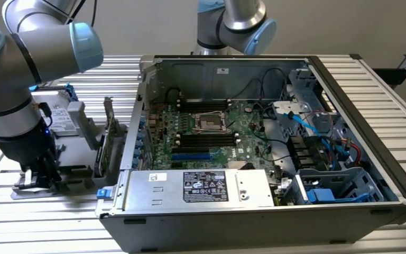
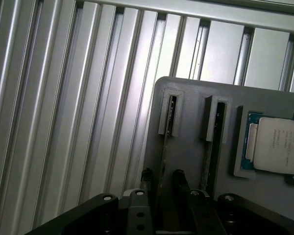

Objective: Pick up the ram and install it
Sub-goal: 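Pick up the ram and move it above insertion slot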

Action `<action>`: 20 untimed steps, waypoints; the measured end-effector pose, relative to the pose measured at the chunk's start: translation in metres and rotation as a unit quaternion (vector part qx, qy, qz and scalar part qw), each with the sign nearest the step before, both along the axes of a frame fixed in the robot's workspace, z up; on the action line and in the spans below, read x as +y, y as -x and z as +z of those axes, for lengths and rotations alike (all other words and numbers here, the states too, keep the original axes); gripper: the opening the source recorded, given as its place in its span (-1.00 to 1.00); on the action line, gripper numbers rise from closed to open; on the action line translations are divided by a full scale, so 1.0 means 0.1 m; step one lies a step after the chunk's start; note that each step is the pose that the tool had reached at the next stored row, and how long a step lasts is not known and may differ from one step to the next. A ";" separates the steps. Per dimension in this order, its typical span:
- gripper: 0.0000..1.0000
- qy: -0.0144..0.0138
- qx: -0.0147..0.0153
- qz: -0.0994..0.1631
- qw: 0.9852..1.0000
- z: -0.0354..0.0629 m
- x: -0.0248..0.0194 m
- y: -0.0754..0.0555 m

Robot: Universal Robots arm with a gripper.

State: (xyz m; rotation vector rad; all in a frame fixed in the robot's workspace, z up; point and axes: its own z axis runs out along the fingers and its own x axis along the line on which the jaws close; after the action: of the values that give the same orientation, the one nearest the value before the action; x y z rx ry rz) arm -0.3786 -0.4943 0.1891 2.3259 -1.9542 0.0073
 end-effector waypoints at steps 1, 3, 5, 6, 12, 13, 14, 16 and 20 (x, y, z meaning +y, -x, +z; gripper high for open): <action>-0.38 0.000 0.000 0.000 1.000 0.000 0.000 0.00; -0.38 0.000 0.000 0.000 1.000 0.000 0.000 0.00; -0.38 0.000 0.000 0.000 1.000 0.000 0.000 0.00; -0.38 0.000 0.000 0.000 1.000 0.000 0.000 0.00; -0.69 0.000 0.000 0.000 1.000 0.000 0.000 0.00; -0.69 0.000 0.000 0.000 1.000 0.000 0.000 0.00; -0.69 0.000 0.000 0.000 1.000 0.000 0.000 0.00; -0.69 0.000 0.000 0.000 1.000 0.000 0.000 0.00; -0.70 0.000 0.000 0.000 1.000 0.000 0.000 0.00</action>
State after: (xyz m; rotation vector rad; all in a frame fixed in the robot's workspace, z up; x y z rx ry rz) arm -0.3785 -0.4943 0.1891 2.3259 -1.9543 0.0073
